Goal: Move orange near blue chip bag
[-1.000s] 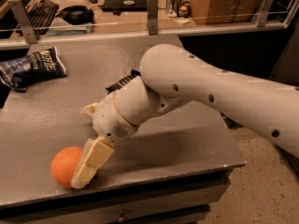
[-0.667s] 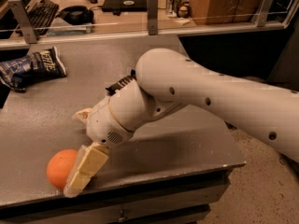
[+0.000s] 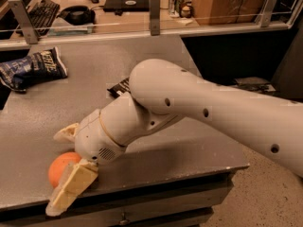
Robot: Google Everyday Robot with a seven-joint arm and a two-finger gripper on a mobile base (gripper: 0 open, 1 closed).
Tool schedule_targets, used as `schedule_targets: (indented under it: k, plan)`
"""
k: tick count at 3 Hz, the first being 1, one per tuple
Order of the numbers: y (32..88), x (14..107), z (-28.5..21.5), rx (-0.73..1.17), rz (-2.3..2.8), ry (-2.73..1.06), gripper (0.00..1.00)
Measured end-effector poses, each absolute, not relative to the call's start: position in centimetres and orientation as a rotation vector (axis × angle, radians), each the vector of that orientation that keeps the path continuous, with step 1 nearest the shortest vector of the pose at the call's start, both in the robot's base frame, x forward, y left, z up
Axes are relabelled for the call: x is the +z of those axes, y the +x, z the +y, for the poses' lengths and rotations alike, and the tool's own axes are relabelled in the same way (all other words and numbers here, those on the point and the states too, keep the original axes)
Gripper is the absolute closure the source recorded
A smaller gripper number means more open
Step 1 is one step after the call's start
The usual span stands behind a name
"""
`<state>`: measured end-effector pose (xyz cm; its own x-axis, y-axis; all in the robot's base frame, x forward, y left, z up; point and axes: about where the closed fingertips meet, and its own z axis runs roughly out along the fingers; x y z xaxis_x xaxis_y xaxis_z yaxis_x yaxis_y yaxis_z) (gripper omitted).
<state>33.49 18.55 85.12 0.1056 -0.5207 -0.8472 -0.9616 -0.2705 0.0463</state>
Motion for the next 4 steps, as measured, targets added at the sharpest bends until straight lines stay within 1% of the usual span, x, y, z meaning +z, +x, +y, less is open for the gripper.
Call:
schedule_targets:
  k: [2,3,4]
  plan:
    - [32.5,84.8,18.6,1.086,1.422,-1.85,0.63]
    - [36.2,88.7,16.4,0.927,1.421,-1.835,0.94]
    - [39.4,93.2,14.4,0.775,1.416,-1.791,1.0]
